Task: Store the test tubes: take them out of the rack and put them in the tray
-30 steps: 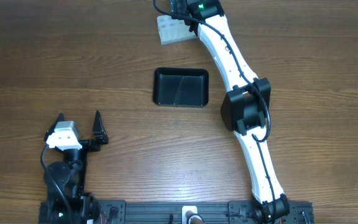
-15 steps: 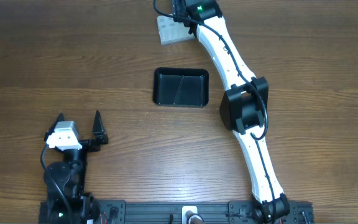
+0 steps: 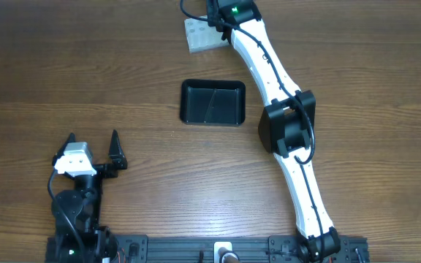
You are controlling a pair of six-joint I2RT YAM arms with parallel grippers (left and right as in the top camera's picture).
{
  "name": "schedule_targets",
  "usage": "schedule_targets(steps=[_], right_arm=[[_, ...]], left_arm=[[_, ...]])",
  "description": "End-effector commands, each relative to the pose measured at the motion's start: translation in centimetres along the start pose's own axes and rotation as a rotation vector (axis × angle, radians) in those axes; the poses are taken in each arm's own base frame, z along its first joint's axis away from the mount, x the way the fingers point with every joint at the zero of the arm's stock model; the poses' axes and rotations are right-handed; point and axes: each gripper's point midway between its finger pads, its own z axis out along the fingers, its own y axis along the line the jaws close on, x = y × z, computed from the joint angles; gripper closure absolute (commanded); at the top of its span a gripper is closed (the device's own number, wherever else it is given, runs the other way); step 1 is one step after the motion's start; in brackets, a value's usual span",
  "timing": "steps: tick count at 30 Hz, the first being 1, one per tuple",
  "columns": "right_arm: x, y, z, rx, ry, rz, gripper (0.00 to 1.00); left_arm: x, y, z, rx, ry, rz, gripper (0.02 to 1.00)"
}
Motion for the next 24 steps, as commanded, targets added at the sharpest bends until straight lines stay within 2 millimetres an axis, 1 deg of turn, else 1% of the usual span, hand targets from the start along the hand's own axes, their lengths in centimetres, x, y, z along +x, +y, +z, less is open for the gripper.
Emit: schedule_targets(steps=[1, 5, 7, 13, 19, 22, 24], right_arm=[[1.02, 0.15, 0.74, 0.023, 0.018, -0.014, 0.676], [1.05, 0.06, 0.75, 0.027, 0.019, -0.015, 0.741], [1.04, 0.06, 0.75, 0.027, 0.019, -0.014, 0.759], [1.05, 0.11, 0.73, 0.026, 0.019, -0.015, 0.794], [1.04, 0.14, 0.73, 0.026, 0.018, -0.015, 0.803], [1.0, 0.14, 0.73, 0.026, 0.017, -0.015, 0.82], [0.98, 0.14, 0.73, 0.026, 0.016, -0.014, 0.851]], left_arm=[[0.15, -0.1, -0.01, 0.009, 0.002, 0.015, 0.02], [0.15, -0.1, -0.01, 0.009, 0.002, 0.015, 0.02], [0.15, -0.1, -0.01, 0.009, 0.002, 0.015, 0.023], [0.15, -0.1, -0.01, 0.009, 0.002, 0.015, 0.02], [0.15, -0.1, -0.01, 0.009, 0.002, 0.015, 0.02], [0.15, -0.1, -0.01, 0.009, 0.002, 0.015, 0.02], [0.15, -0.1, -0.01, 0.009, 0.002, 0.015, 0.023]])
